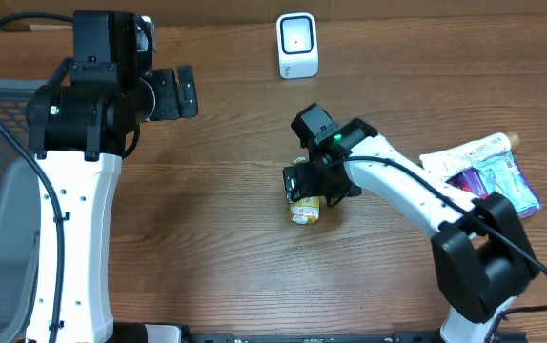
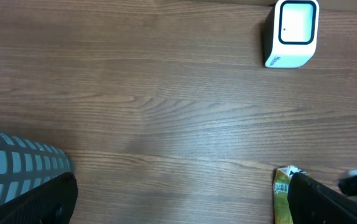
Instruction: Scan the item barcode
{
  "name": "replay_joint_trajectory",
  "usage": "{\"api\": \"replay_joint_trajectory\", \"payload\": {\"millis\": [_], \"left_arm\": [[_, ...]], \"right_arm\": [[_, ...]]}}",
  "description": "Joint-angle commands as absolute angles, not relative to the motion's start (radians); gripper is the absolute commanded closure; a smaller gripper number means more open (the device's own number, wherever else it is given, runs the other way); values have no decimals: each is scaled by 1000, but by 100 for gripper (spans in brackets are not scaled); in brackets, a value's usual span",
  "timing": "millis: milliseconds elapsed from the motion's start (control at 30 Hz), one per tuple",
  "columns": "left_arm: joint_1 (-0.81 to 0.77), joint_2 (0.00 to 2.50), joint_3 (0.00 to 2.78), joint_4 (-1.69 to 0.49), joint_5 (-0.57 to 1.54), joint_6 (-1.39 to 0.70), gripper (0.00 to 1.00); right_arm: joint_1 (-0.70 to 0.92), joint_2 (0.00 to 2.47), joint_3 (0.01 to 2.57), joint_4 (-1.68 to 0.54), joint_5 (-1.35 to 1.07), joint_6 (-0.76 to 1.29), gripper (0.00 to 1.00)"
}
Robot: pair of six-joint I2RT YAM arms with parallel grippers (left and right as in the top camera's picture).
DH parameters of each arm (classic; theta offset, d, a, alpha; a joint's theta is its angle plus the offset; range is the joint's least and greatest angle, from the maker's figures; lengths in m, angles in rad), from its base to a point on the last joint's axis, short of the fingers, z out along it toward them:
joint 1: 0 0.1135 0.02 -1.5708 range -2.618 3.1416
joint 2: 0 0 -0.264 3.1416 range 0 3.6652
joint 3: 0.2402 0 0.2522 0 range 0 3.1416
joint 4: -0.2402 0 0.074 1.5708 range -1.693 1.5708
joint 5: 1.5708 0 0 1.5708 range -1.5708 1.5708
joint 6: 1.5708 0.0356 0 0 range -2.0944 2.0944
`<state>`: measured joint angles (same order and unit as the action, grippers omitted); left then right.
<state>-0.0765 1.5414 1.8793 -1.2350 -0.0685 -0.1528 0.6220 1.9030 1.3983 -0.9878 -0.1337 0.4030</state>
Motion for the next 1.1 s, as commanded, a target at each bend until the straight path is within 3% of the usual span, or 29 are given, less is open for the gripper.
{"api": "replay_joint_trajectory", "payload": {"millis": [0,233,400,900,1067], "left_arm": [[-72,1549,1892,-1235,-78,-134,0],[-72,1549,1892,-1235,-78,-134,0],[-72,1549,1892,-1235,-78,-134,0],[-72,1549,1892,-1235,-78,-134,1],[-72,1549,1892,-1235,-78,-134,0]], "right_arm": [[620,1937,1394,-963,-167,416,0],[622,1987,1394,-1001,-155,392,2],[611,2016,1394,-1008,-154,392,12],[611,2017,1378,-988,-106,341,47],[611,2017,1378,-977,-106,284,65]]}}
